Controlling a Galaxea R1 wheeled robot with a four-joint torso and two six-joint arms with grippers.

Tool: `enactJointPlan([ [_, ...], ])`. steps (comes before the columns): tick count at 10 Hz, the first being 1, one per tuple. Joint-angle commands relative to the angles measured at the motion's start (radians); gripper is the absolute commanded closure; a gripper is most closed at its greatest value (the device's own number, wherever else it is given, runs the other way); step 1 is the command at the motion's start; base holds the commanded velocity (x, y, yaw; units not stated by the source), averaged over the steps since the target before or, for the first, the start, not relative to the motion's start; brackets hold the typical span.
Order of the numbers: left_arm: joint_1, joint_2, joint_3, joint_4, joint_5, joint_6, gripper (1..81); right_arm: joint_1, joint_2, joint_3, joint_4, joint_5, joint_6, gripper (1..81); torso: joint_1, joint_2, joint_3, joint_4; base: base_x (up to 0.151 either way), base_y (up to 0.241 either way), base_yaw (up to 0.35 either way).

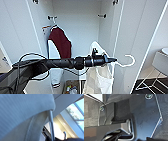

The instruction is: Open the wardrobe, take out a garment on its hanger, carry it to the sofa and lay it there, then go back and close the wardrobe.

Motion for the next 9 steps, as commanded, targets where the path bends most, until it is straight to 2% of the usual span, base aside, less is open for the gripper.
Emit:
enactJointPlan([
  [1, -0.132, -0.006, 0.038, 0.064, -0.032, 0.021, 81.1, 0.037, 0.010, 0.009, -0.001, -0.045, -0.004, 1.0, 0.000, 0.000, 0.000, 0.000, 0.000, 0.000, 0.000],
  [4, -0.126, -0.015, 0.052, 0.072, -0.032, 0.021, 81.1, 0.037, 0.010, 0.009, -0.002, -0.045, -0.004, 1.0, 0.000, 0.000, 0.000, 0.000, 0.000, 0.000, 0.000],
  [9, -0.124, -0.026, 0.061, 0.072, -0.033, 0.021, 81.1, 0.036, 0.010, 0.009, -0.002, -0.046, -0.004, 1.0, -0.001, -0.001, 0.000, 0.000, -0.108, 0.000, 0.000],
])
